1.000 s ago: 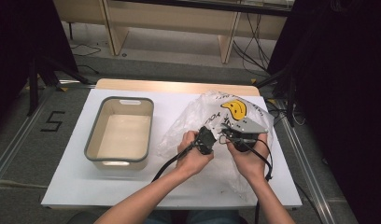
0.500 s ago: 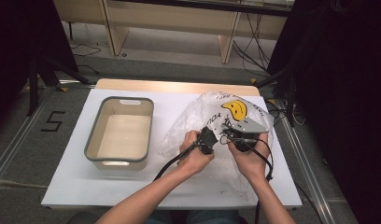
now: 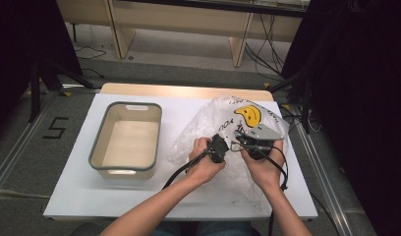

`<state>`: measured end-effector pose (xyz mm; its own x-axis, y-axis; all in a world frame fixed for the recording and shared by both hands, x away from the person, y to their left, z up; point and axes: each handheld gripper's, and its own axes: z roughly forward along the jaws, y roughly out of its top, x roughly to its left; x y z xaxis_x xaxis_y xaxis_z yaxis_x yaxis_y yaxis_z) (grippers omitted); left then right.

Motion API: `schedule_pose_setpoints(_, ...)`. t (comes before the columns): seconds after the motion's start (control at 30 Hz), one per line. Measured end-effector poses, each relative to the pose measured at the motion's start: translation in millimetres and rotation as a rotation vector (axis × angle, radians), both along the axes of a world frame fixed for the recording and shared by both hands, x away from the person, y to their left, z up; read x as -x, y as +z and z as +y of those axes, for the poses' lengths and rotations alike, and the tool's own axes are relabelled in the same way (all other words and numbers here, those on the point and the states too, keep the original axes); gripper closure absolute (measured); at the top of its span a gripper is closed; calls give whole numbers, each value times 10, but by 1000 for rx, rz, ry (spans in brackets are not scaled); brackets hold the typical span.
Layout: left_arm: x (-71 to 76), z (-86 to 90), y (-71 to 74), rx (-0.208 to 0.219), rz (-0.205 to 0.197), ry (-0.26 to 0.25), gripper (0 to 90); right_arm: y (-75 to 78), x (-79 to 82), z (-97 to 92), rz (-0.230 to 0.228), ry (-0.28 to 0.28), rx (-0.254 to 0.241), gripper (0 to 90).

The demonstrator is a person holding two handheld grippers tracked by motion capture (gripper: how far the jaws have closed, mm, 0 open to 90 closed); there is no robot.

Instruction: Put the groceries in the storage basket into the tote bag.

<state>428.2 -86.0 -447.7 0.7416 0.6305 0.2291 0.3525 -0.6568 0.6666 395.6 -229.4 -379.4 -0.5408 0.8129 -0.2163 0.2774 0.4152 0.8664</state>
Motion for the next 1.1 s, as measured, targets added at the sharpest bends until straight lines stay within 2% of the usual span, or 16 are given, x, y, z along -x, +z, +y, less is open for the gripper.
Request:
schedule_pose_setpoints(0.13,141,110,128,25,-15,-26,562,5,4,-13,4,-4,-3,900)
schedule_pose_setpoints(0.23,283,224,236,50,-11,-53,541,2,9,-28,7,2,-1,900)
schedule_pose_setpoints(0.3,384,318,307,59,-6,-75,534,-2,19,-30,20,7,0,900)
schedule_pose_setpoints(0.4,519,467,411,94,4,-86,529,-19,40,-31,47,31,17,900)
schedule_pose_setpoints(0.47,594,572,469,101,4,-75,528,-50,56,-37,75,54,33,900)
schedule_pose_setpoints(0.5,637,640,499,103,14,-54,529,-76,60,-41,92,62,41,900)
schedule_pose_setpoints(0.6,694,775,546,115,11,-23,539,-172,65,-56,148,79,59,900)
schedule_pose_setpoints(0.7,672,878,557,138,6,11,539,-264,58,-60,202,101,83,900)
schedule_pose_setpoints(0.73,650,904,559,137,5,19,538,-302,52,-62,235,119,85,900)
schedule_pose_setpoints(0.77,614,931,558,145,6,43,536,-326,47,-65,247,130,80,900)
schedule_pose_setpoints(0.83,520,983,551,145,10,92,533,-395,28,-76,301,154,70,900)
schedule_pose_setpoints(0.9,442,1001,529,151,12,129,529,-458,14,-84,332,165,83,900)
schedule_pose_setpoints(0.97,356,1006,497,141,17,147,528,-522,1,-79,371,186,99,888)
schedule_pose_setpoints(1.03,286,987,449,153,30,161,513,-594,-8,-72,427,205,109,856)
schedule_pose_setpoints(1.1,233,955,392,150,30,160,491,-642,-6,-78,450,215,104,826)
